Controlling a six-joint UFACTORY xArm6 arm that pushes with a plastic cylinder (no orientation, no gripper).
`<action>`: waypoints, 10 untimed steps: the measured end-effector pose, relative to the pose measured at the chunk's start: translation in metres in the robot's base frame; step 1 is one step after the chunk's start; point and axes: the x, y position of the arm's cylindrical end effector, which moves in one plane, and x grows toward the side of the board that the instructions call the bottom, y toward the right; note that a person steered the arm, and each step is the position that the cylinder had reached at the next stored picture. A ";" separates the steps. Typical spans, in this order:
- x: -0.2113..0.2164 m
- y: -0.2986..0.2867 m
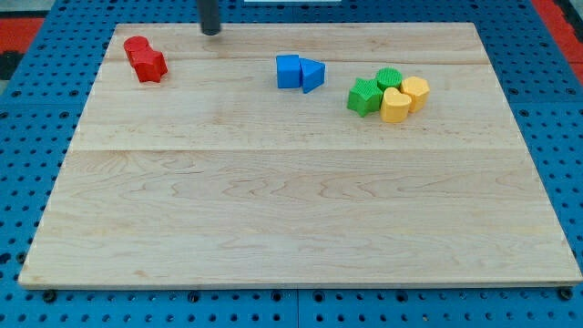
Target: Slide the red blocks parallel to the left of the blue blocks
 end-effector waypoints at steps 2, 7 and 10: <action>0.000 -0.085; 0.032 -0.094; 0.041 -0.099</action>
